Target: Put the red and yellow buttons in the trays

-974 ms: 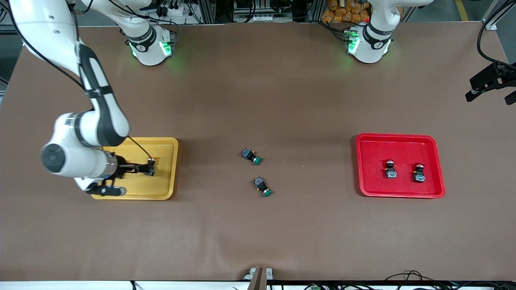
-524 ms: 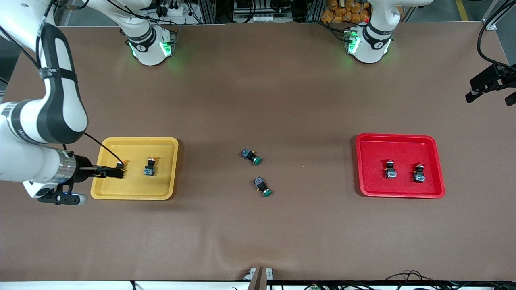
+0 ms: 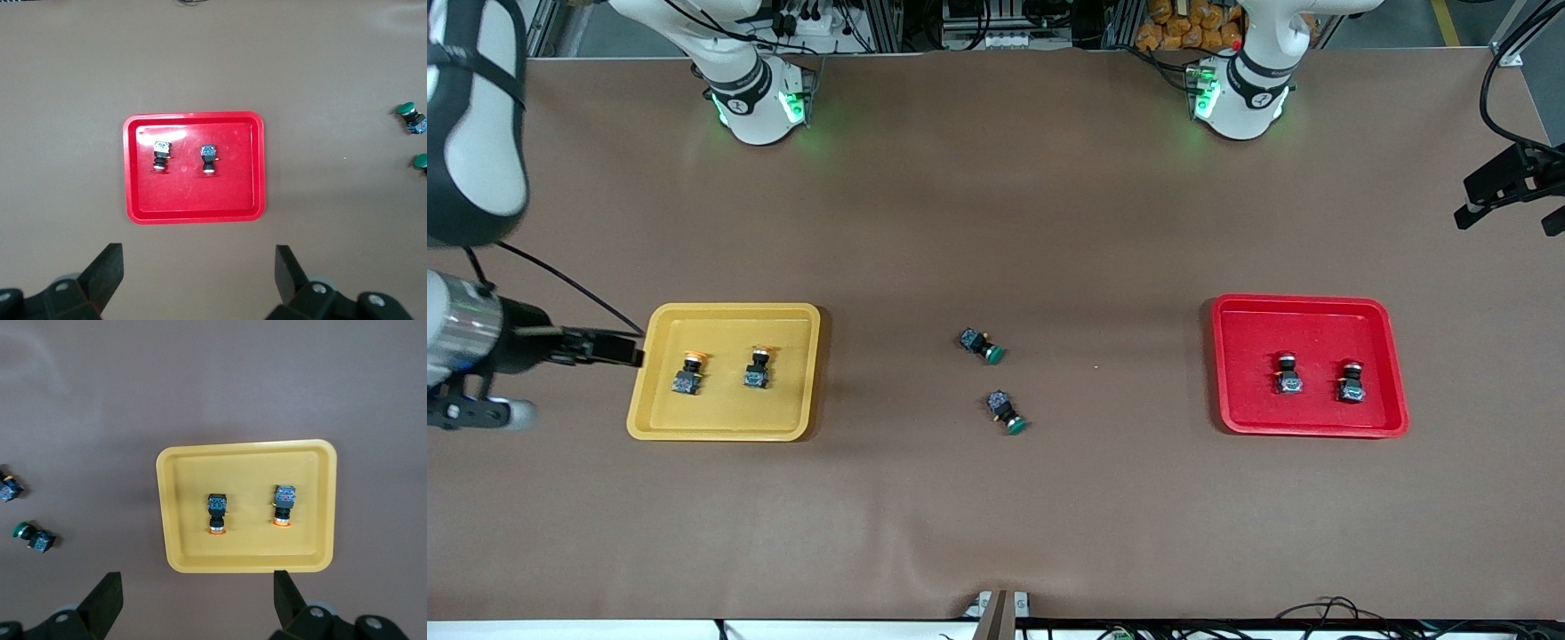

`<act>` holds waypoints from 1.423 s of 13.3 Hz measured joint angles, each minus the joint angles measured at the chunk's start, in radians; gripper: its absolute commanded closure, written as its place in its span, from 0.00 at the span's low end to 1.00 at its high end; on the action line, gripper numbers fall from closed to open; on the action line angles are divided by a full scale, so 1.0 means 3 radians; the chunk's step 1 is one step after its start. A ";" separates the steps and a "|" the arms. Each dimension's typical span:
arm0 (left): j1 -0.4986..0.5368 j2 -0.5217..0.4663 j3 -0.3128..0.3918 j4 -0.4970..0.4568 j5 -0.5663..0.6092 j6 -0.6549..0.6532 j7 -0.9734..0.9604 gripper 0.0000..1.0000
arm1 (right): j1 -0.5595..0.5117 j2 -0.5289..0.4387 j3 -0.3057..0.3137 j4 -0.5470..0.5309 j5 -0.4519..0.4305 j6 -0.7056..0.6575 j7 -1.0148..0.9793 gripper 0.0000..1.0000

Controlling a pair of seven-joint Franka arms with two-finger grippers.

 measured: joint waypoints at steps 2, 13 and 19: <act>0.0002 0.0001 0.0004 0.0004 0.0000 -0.0010 0.0000 0.00 | -0.0006 -0.0221 -0.0034 -0.0003 -0.0009 -0.0257 0.0001 0.00; -0.0017 0.0007 -0.0006 0.0018 0.0000 -0.0019 0.0000 0.00 | -0.0055 -0.1462 -0.0265 -0.1000 -0.0316 -0.0336 -0.0613 0.00; -0.0022 0.0009 -0.0006 0.0025 0.0000 -0.0019 0.0000 0.00 | -0.0058 -0.1482 -0.0262 -0.1084 -0.0313 -0.0307 -0.0650 0.00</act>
